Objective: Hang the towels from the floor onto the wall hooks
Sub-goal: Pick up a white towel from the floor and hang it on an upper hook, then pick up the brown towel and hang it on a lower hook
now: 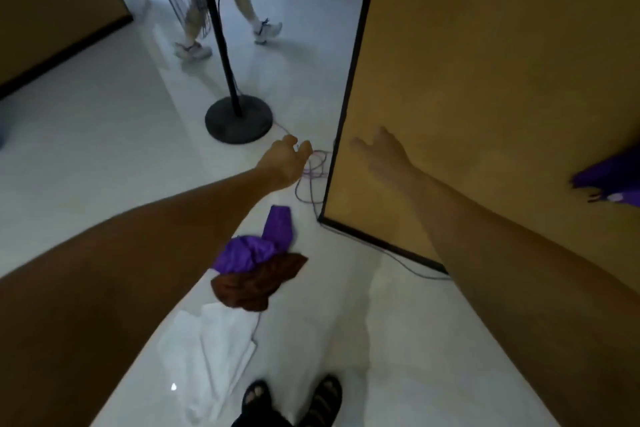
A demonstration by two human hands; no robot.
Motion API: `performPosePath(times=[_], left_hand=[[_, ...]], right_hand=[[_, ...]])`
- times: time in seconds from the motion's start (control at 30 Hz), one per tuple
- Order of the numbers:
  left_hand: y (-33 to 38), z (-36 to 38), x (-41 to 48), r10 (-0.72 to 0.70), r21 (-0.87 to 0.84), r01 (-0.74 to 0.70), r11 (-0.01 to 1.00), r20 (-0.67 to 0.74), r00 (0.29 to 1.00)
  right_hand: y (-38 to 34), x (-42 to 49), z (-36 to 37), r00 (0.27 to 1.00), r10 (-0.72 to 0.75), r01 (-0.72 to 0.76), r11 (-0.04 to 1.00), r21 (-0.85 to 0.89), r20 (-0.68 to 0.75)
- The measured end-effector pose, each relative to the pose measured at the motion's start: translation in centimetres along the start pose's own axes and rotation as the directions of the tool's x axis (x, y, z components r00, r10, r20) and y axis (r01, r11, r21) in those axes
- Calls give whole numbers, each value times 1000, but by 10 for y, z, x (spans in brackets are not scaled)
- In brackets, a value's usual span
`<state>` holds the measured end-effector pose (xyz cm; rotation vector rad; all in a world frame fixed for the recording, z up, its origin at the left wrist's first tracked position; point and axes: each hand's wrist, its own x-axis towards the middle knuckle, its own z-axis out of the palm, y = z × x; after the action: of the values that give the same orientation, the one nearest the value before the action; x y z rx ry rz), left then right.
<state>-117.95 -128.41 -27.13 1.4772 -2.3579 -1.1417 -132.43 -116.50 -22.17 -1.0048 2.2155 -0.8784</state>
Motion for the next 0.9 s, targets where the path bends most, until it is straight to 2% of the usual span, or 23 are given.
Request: performPosePath(times=[0.1,0.23,0.4,0.57,0.67,0.77,0.9], left_hand=[[-60,25,-6,-78,36,76,996,50,996],[-141,49,-14,-219,-3,221,975,111,969],[-243,86,-32,-363,-22,373,928,175,915],[-339,139,-50,-407,-21,421,907,217,888],[-405,187,-55,-535,62,536,842,222,815],[-471,239,-64,-663,48,670,741,219,716],[-562,308,-68,-723,28,734,678,204,660]], right_hand=[[25,3,58,995,38,-35,999,-30,89],[58,11,144,979,85,-64,991,-115,187],[108,-2,249,898,231,-179,969,-168,374],[163,0,351,837,259,-142,954,-265,482],[207,2,415,797,251,-105,953,-283,549],[261,2,479,748,278,-105,946,-305,603],[336,3,565,728,312,-120,935,-335,610]])
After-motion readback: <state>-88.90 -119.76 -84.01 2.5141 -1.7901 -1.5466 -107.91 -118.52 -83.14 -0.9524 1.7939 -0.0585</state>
